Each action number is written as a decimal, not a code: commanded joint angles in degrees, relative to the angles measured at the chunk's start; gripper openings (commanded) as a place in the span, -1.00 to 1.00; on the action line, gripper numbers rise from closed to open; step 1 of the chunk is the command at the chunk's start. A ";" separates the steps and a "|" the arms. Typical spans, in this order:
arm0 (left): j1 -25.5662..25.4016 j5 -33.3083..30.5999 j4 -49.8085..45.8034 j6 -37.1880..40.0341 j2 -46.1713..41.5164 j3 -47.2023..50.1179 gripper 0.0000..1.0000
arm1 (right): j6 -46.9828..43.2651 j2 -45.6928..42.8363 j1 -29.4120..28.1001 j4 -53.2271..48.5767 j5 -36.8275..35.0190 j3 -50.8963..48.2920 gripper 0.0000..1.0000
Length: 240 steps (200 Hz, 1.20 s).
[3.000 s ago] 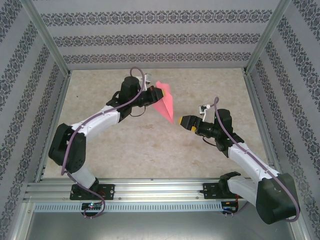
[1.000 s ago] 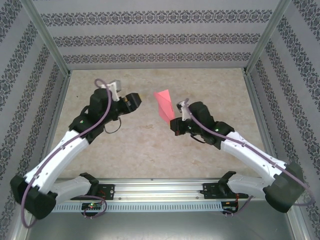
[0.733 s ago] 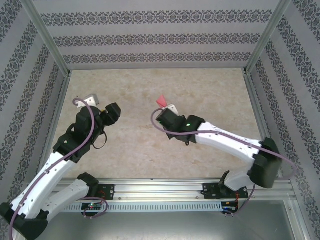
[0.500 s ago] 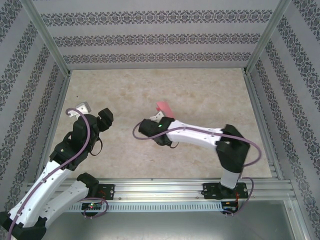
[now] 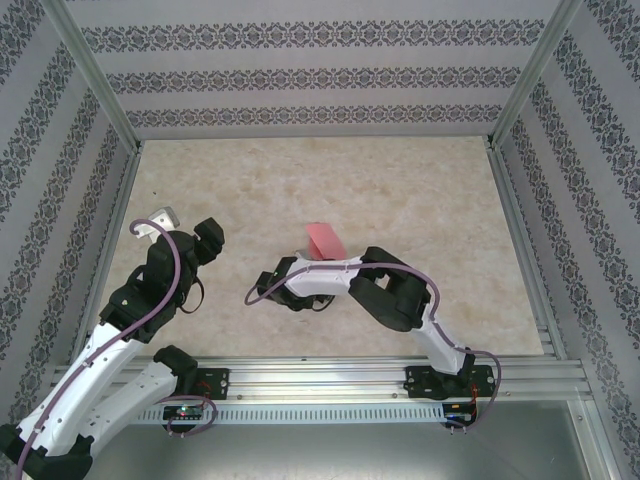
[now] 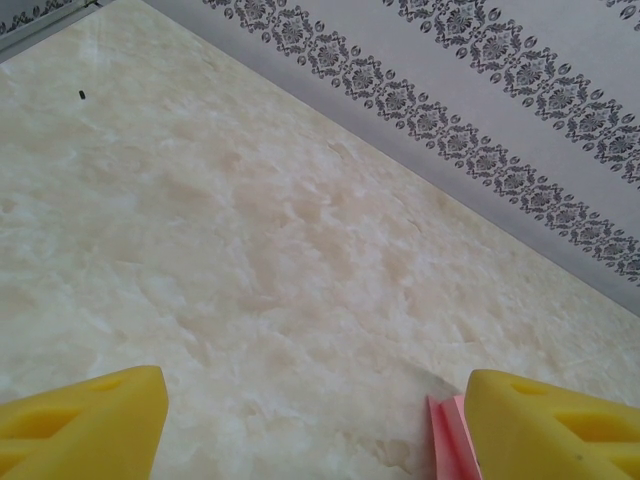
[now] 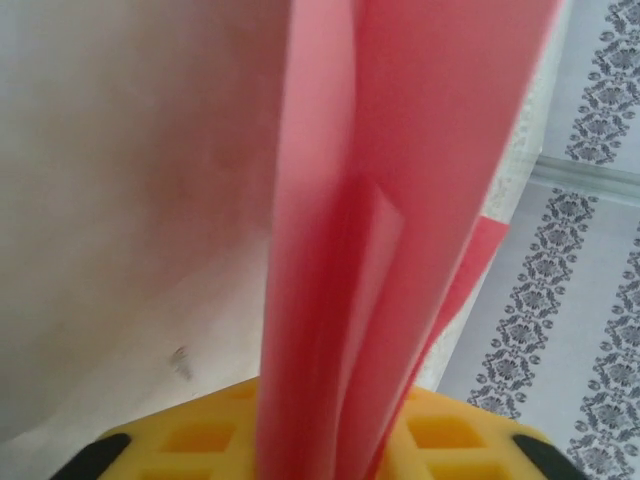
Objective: Fold a paper plane with a square sheet of paper (fold left side to right side)
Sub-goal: Turn over the paper at the center of the table, then fold the wing for the fifth time at the center of the table.
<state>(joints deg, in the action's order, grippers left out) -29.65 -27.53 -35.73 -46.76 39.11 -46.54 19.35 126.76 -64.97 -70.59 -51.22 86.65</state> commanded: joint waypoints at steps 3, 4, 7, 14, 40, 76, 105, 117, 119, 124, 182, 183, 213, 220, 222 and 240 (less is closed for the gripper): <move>0.46 -0.05 -1.37 0.60 0.57 -0.11 0.58 | -0.16 -0.62 -1.22 -0.27 3.48 0.92 -0.25; 0.42 -0.06 -1.37 0.61 0.59 -0.16 0.58 | -0.22 -0.67 -1.26 -0.18 3.66 0.86 -0.24; 0.42 0.11 -1.32 0.65 0.73 -0.25 0.58 | -0.45 -0.99 -1.43 0.17 4.24 0.70 -0.21; 0.47 0.38 -1.21 0.75 1.11 -0.45 0.58 | -0.92 -1.91 -1.77 1.09 5.64 0.16 -0.13; 0.44 2.26 -0.15 1.57 2.62 -1.00 0.59 | -2.30 -7.04 -2.96 5.30 13.39 -2.68 0.15; 1.19 9.39 3.67 2.55 7.12 -1.53 0.70 | -1.65 -19.35 -3.23 10.94 21.59 -9.13 0.43; 2.65 19.14 9.56 2.18 12.68 -1.12 0.72 | -0.77 -31.69 -1.22 15.74 27.48 -14.62 0.57; 2.73 23.51 12.96 2.15 15.24 -0.57 0.72 | -0.56 -37.35 1.01 18.92 30.93 -17.50 0.61; 2.75 24.26 13.62 2.19 15.65 -0.39 0.72 | -0.50 -38.29 1.52 19.70 31.52 -18.08 0.61; 2.71 26.38 15.38 2.32 16.79 -0.04 0.72 | -0.44 -40.62 2.89 21.50 33.15 -19.43 0.63; 1.90 44.41 34.75 -0.76 34.13 3.63 0.63 | 1.28 -60.05 24.32 43.16 55.68 -36.71 0.88; 1.80 44.50 34.98 -0.73 34.42 3.64 0.63 | 1.29 -60.18 24.60 43.47 56.00 -36.94 0.89; 0.44 47.97 39.51 -1.14 43.58 2.28 0.55 | 5.49 -63.71 33.76 53.36 65.88 -44.20 0.96; 0.25 48.94 40.68 -1.21 45.56 1.81 0.54 | 6.92 -64.23 35.69 55.39 67.99 -45.81 0.96; 0.15 49.16 40.92 -1.22 46.19 1.57 0.53 | 7.23 -64.39 36.10 55.96 68.64 -46.34 0.96; -0.58 50.15 42.84 -1.72 50.87 0.00 0.51 | 9.67 -65.49 39.80 59.92 72.96 -49.92 0.96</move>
<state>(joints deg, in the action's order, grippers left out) -28.97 18.22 -0.45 -47.24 85.62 -43.70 24.18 63.18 -28.75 -20.97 11.09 40.58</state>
